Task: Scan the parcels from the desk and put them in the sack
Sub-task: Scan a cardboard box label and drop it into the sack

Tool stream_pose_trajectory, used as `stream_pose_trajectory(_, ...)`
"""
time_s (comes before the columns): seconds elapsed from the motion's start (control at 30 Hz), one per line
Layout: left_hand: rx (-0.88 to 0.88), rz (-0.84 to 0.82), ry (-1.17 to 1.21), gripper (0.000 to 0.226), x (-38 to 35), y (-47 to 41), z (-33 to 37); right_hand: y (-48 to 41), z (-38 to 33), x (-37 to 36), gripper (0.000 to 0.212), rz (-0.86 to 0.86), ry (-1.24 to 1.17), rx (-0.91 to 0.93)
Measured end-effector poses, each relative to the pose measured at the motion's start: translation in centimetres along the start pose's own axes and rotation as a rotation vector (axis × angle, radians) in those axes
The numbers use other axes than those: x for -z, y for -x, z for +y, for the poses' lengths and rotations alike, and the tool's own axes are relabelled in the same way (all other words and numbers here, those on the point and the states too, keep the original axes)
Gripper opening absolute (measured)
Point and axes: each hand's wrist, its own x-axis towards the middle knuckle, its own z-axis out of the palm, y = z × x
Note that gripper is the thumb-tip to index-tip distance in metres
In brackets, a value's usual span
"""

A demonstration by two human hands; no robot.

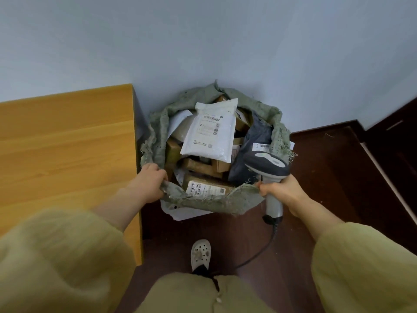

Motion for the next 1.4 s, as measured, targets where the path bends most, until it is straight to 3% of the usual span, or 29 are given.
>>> stream_pose_trajectory(0.1, 0.104, 0.007, -0.038, 0.032, 0.2, 1.9, 1.5, 1.4, 1.1, 0.6, 0.027, -0.01, 0.013, 0.02)
stream_pose_trajectory(0.23, 0.197, -0.189, -0.043, 0.037, 0.5, 3.4, 5.0, 2.3, 2.4, 1.7, 0.027, 0.045, 0.003, 0.05)
stream_pose_trajectory(0.33, 0.181, -0.008, 0.139, 0.038, 0.2, 2.1, 7.8, 2.1, 2.7, 2.2, 0.025, 0.088, -0.037, 0.079)
stream_pose_trajectory(0.4, 0.078, 0.103, 0.085, 0.029, -0.4, 0.3, 9.6, 1.7, 2.8, 2.5, 0.025, 0.101, -0.079, 0.089)
stream_pose_trajectory(0.5, -0.205, -0.085, -0.072, 0.045, -1.8, -2.7, 12.5, 1.0, 2.8, 2.9, 0.03, 0.141, -0.167, 0.116)
stream_pose_trajectory(0.57, -0.332, -0.155, -0.194, 0.042, -3.3, -4.4, 13.9, 0.5, 3.0, 2.9, 0.03, 0.189, -0.197, 0.129)
stream_pose_trajectory(0.8, -0.561, -0.193, -0.447, 0.075, -5.5, -7.2, 15.8, -0.5, 3.5, 2.9, 0.036, 0.253, -0.118, 0.189)
stream_pose_trajectory(0.9, -0.671, -0.136, -0.548, 0.069, -4.5, -7.7, 15.5, -0.8, 3.3, 3.0, 0.036, 0.267, -0.101, 0.219)
stream_pose_trajectory(1.0, -0.765, -0.141, -0.65, 0.05, -3.8, -7.6, 14.8, -1.3, 2.9, 3.2, 0.032, 0.265, -0.129, 0.21)
stream_pose_trajectory(1.07, -0.752, -0.171, -0.689, 0.047, -4.0, -7.3, 14.8, -1.4, 2.6, 3.1, 0.033, 0.257, -0.151, 0.22)
stream_pose_trajectory(1.23, -0.613, -0.181, -0.728, 0.072, -5.6, -6.8, 15.3, -1.6, 2.7, 2.3, 0.035, 0.248, -0.136, 0.25)
stream_pose_trajectory(1.4, -0.465, -0.138, -0.586, 0.082, -7.0, -6.6, 14.7, -1.9, 2.9, 1.9, 0.037, 0.237, -0.132, 0.282)
